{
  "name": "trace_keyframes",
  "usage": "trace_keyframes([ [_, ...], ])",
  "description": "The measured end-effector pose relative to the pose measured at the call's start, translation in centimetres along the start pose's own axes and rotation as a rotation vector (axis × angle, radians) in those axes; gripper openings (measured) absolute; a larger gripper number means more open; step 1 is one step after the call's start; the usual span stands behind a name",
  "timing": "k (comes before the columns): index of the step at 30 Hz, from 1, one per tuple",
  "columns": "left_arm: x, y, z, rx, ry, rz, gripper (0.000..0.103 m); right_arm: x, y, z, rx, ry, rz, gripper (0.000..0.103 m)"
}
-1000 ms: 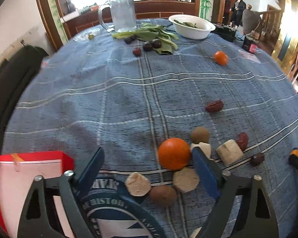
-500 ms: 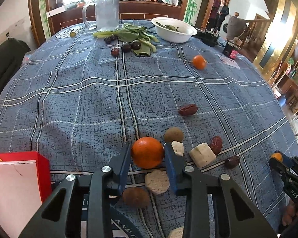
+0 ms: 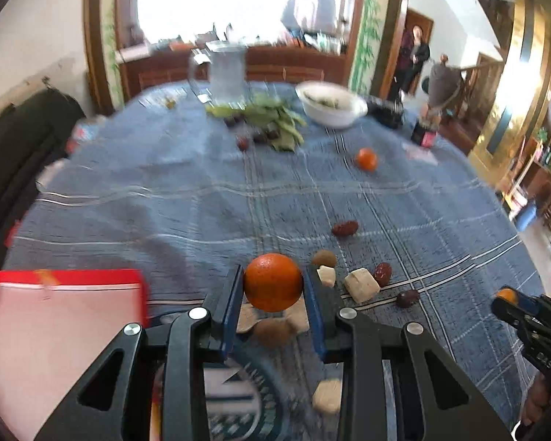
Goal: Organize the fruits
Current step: 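Grasp an orange with the right tool while the left tool grasps another orange, then carry both oranges into the red tray and open both tools to release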
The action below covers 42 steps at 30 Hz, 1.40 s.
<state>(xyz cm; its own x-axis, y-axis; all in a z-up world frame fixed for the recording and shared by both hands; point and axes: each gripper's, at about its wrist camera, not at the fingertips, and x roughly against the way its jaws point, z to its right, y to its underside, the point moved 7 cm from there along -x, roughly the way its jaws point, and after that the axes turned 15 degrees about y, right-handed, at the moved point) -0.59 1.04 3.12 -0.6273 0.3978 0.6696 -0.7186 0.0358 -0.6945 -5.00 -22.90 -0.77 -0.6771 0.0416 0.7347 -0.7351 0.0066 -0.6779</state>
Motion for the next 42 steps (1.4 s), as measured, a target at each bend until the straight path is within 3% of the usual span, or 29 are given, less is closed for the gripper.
trace_keyframes([
  [4,5.0,1.2,-2.1,-0.002,-0.122,0.068,0.032,0.6,-0.5,-5.4,0.05,-0.099,0.006,0.032],
  [12,11.8,5.9,-8.9,0.059,-0.331,0.099,0.032,3.0,-0.5,-20.3,0.203,-0.333,0.037,0.033],
  [17,14.2,8.7,-13.2,0.122,-0.419,0.095,0.032,4.1,1.2,-28.3,0.295,-0.419,0.021,0.033],
  [21,14.9,10.0,-15.4,0.163,-0.447,0.091,0.032,4.9,2.7,-31.9,0.351,-0.451,0.01,0.033],
  [27,15.2,11.5,-16.8,0.179,-0.468,0.082,0.032,5.1,4.6,-33.8,0.407,-0.455,-0.016,0.033],
  [35,15.0,13.0,-17.6,0.201,-0.51,0.043,0.034,3.9,6.3,-34.4,0.462,-0.392,-0.067,0.035],
  [37,15.2,13.0,-17.3,0.195,-0.524,0.044,0.039,4.1,6.6,-34.3,0.472,-0.384,-0.07,0.038],
  [39,15.7,13.0,-16.8,0.184,-0.553,0.052,0.058,4.3,6.4,-33.9,0.463,-0.379,-0.06,0.047],
  [40,16.2,12.9,-16.4,0.173,-0.563,0.068,0.06,4.6,6.3,-33.7,0.454,-0.382,-0.053,0.053],
  [42,16.8,12.7,-15.8,0.158,-0.579,0.082,0.065,5.6,5.9,-33.1,0.43,-0.393,-0.025,0.054],
])
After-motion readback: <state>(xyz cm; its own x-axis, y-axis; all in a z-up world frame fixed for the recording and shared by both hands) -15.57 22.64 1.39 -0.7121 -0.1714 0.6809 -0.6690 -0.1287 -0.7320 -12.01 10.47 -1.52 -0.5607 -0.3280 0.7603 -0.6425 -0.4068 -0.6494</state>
